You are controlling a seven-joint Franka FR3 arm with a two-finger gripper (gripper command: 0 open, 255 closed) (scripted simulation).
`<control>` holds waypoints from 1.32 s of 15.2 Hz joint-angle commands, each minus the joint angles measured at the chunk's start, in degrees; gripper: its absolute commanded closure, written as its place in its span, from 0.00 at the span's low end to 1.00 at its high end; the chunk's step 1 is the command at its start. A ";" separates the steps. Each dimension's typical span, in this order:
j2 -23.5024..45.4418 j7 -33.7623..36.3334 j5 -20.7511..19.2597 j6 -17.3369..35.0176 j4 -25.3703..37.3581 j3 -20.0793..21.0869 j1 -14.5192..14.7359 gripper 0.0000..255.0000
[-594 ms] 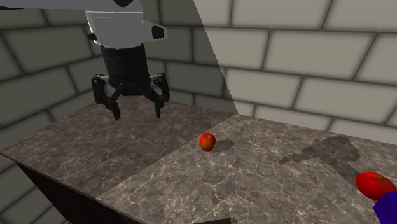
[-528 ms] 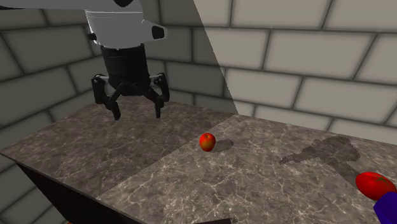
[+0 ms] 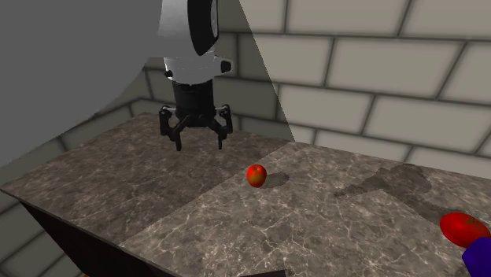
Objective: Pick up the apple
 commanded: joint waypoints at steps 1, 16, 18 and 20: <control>3.12 -1.46 -0.38 3.45 -0.28 -1.27 -0.29 0.00; 32.13 -13.80 2.83 21.97 9.34 -9.64 -1.72 0.00; 36.49 -15.68 4.19 23.46 11.93 -10.30 -2.08 0.00; 40.91 -17.56 5.70 24.66 14.83 -10.76 -2.60 0.00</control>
